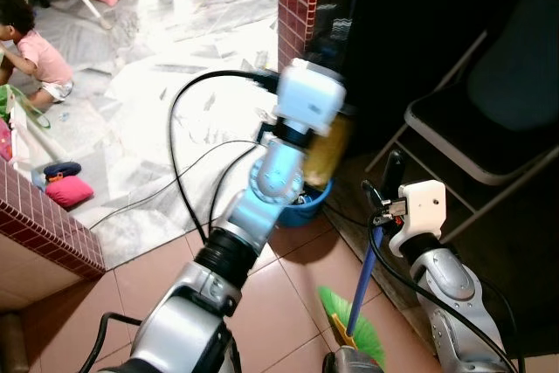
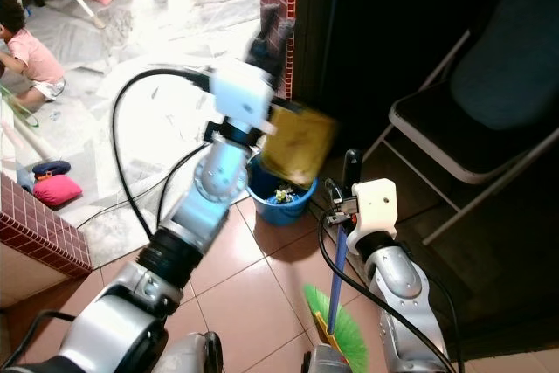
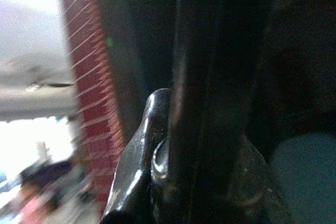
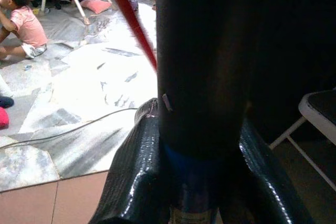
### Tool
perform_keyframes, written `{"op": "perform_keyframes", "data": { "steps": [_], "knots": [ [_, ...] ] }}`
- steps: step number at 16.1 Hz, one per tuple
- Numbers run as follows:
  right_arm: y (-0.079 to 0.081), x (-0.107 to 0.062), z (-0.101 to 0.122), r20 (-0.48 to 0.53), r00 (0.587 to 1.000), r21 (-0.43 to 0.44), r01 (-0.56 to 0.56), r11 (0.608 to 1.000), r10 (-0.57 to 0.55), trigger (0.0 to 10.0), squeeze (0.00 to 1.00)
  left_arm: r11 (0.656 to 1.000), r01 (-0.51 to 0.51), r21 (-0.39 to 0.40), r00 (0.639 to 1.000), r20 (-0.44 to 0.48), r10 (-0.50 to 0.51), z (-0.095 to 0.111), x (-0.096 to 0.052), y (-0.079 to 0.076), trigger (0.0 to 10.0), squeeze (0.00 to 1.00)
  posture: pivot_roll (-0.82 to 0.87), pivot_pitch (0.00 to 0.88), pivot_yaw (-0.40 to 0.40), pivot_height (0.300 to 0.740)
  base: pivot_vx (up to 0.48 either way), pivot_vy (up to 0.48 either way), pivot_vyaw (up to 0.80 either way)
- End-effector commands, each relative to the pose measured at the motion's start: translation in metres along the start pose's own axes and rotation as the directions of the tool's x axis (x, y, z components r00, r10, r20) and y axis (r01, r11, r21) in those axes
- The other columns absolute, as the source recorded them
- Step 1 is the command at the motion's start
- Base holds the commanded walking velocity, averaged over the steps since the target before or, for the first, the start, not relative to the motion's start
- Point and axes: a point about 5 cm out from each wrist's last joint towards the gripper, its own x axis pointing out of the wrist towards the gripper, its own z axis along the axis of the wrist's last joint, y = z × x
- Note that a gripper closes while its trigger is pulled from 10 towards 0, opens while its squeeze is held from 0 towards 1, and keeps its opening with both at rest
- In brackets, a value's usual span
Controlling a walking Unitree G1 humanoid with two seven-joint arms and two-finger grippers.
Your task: Sweep floor
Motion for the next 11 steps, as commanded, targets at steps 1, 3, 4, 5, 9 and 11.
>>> {"op": "perform_keyframes", "data": {
  "steps": [1,3,4,5,9,11],
  "knots": [
    [0.001,0.001,0.0,0.01,1.0,0.004,-0.003,1.0,0.003,10.0,0.0,0.995,0.01,-0.096,0.993,0.12,0.002,0.024,0.005,-0.019,10.0,0.0,-0.26,0.074,0.062,0.74,0.0,0.0,0.0],
    [0.003,0.003,0.0,0.013,1.0,0.004,-0.006,1.0,0.006,10.0,0.0,0.995,0.062,-0.084,0.989,0.137,-0.05,0.026,0.001,-0.026,10.0,0.0,-0.25,0.072,0.06,0.74,0.0,0.0,0.0],
    [0.004,0.004,0.0,0.017,1.0,0.002,-0.01,1.0,0.01,10.0,0.0,0.994,0.072,-0.084,0.991,0.118,-0.062,0.023,0.0,-0.025,10.0,0.0,-0.25,0.07,0.06,0.74,0.0,0.0,0.0],
    [0.003,0.005,0.0,0.019,1.0,0.0,-0.011,1.0,0.011,10.0,0.0,0.994,0.076,-0.074,0.991,0.113,-0.067,0.021,0.0,-0.024,10.0,0.0,-0.25,0.069,0.059,0.74,0.0,0.0,0.0],
    [0.0,0.006,0.0,0.021,1.0,-0.008,-0.007,1.0,0.008,10.0,0.0,0.998,0.058,-0.032,0.994,0.096,-0.055,0.017,0.001,-0.014,10.0,0.0,-0.25,0.063,0.057,0.74,0.0,0.0,0.0],
    [0.0,0.01,0.005,0.049,0.999,-0.044,-0.018,0.999,0.02,10.0,0.0,0.996,-0.044,0.08,0.995,0.098,0.036,0.02,0.012,0.021,10.0,0.0,-0.23,0.06,0.053,0.74,0.0,0.0,0.0]
  ]
}}
